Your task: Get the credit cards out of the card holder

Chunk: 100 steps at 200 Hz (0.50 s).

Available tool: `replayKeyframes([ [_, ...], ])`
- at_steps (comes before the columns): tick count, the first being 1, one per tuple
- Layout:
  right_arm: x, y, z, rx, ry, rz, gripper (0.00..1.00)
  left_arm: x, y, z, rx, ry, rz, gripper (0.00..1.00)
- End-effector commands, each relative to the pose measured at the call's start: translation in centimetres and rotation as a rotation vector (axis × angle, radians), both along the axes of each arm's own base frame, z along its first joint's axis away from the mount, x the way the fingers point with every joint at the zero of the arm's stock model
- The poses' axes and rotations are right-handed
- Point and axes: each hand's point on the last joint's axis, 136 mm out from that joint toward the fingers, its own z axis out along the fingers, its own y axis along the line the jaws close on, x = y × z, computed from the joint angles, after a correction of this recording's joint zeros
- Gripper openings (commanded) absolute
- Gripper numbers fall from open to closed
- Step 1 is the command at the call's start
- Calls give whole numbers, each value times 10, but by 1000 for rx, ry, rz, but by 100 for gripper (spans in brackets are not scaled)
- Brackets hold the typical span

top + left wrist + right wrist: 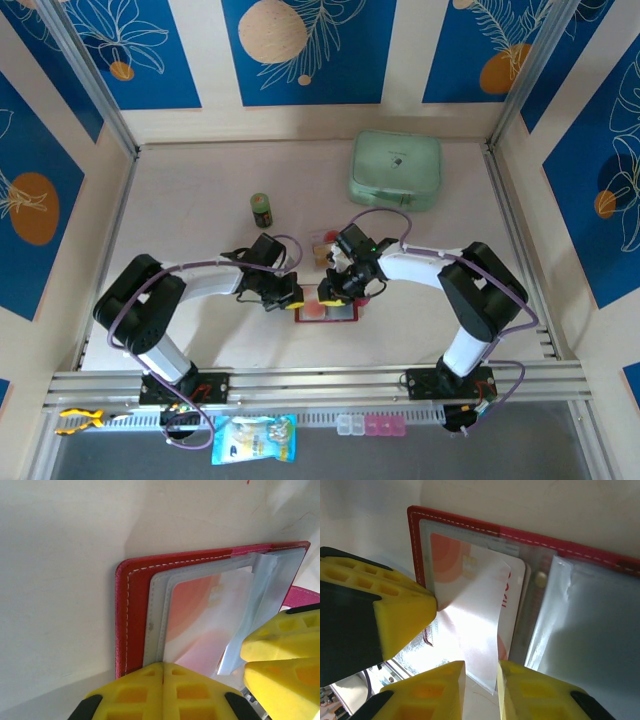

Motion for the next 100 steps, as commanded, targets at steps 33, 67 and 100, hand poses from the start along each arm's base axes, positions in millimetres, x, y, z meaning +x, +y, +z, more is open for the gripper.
replayKeyframes([
  [33,-1,5,-3,18,29,16,24,-11,11,-15,46,41,-15,5],
  [67,-1,7,-3,27,30,24,23,-11,12,-15,50,45,-12,5],
  [100,-1,8,-4,32,34,26,18,-11,12,-15,49,42,-12,4],
])
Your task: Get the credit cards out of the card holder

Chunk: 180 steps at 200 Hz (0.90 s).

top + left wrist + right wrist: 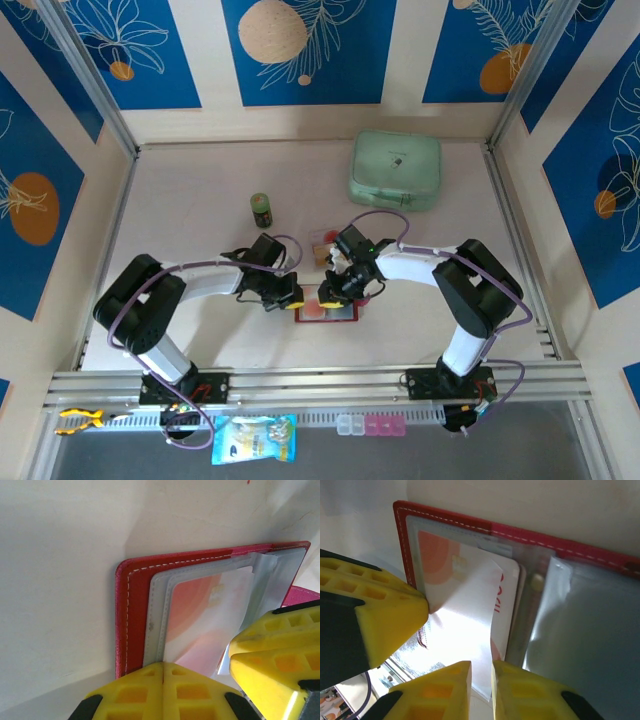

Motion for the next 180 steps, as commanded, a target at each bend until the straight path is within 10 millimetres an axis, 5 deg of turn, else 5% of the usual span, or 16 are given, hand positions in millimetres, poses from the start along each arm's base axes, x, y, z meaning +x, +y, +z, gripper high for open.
replayKeyframes([
  [1,2,6,3,30,9,16,18,-11,12,-15,49,42,-12,4],
  [180,2,-9,-2,-97,-20,18,28,-13,15,-14,57,45,-7,5],
])
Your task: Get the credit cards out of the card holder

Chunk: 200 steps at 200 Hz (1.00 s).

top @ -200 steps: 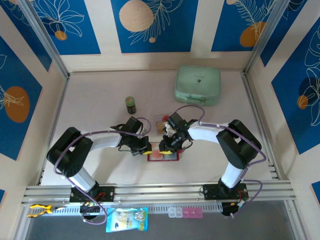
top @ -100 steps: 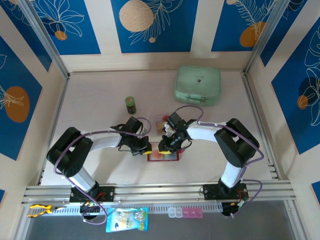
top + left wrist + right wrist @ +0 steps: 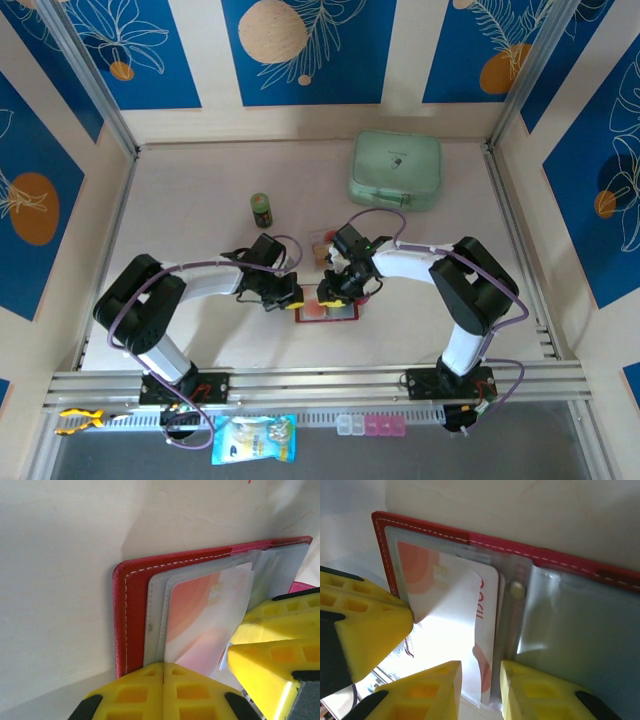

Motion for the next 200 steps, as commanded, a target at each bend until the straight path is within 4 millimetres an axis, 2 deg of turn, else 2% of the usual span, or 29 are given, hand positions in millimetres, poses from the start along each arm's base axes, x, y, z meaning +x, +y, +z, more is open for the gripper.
replayKeyframes([
  [1,-3,-4,4,-30,-8,13,28,-13,14,-13,55,43,-9,5],
  [66,3,8,19,45,-68,27,25,-12,13,-13,54,43,-14,5],
  [200,2,16,7,58,-26,46,22,-11,14,-11,54,39,-8,5],
])
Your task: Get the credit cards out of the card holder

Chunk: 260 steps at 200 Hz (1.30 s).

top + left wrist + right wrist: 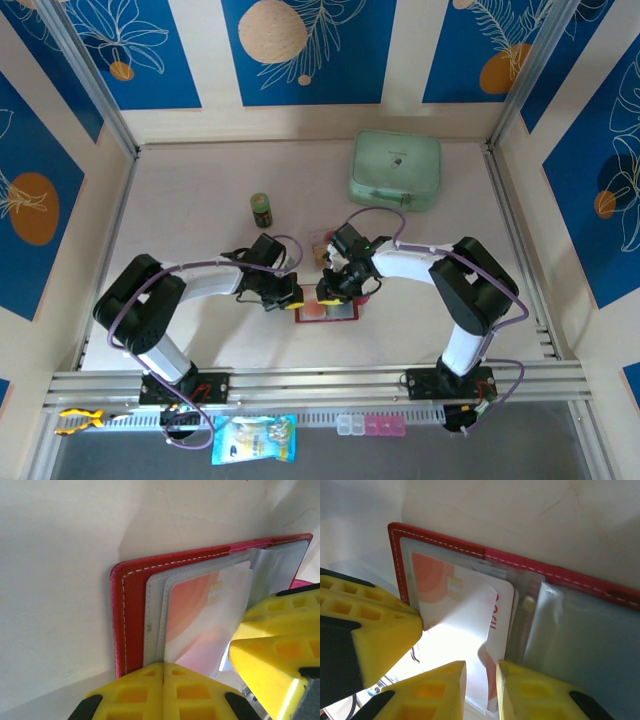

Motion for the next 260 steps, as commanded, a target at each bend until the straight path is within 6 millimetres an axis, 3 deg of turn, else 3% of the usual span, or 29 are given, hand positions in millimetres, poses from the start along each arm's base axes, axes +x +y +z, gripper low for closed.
replayKeyframes([
  [1,-1,10,5,37,4,34,21,-11,14,-11,54,48,6,5],
  [83,-3,15,5,67,20,48,17,-11,14,-11,50,50,6,5],
  [126,-4,1,-6,-30,40,18,20,-12,14,-8,47,42,6,8],
  [260,-1,-4,5,-78,-12,37,20,-8,14,-6,47,29,9,8],
])
